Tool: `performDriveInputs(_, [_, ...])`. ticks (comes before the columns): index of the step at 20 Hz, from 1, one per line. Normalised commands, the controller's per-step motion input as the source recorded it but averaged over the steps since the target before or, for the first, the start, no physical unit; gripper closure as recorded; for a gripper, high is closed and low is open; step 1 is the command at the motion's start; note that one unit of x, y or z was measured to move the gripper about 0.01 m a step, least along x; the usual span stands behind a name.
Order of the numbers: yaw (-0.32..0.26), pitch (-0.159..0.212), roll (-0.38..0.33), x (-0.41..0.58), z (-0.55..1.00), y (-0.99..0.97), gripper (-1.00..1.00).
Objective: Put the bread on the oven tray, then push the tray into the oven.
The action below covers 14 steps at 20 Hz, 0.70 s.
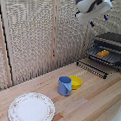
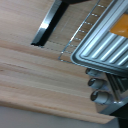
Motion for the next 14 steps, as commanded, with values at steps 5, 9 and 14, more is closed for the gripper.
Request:
performDriveInputs(5, [0.306,0.162,-0.193,-0.016,-0.22,0.00,-1.00])
performDriveInputs(9, [0.272,0.217,-0.204,-0.082,-0.19,0.00,-1.00])
performDriveInputs(14, [0.254,0.229,-0.221,-0.094,-0.20,0.00,-1.00])
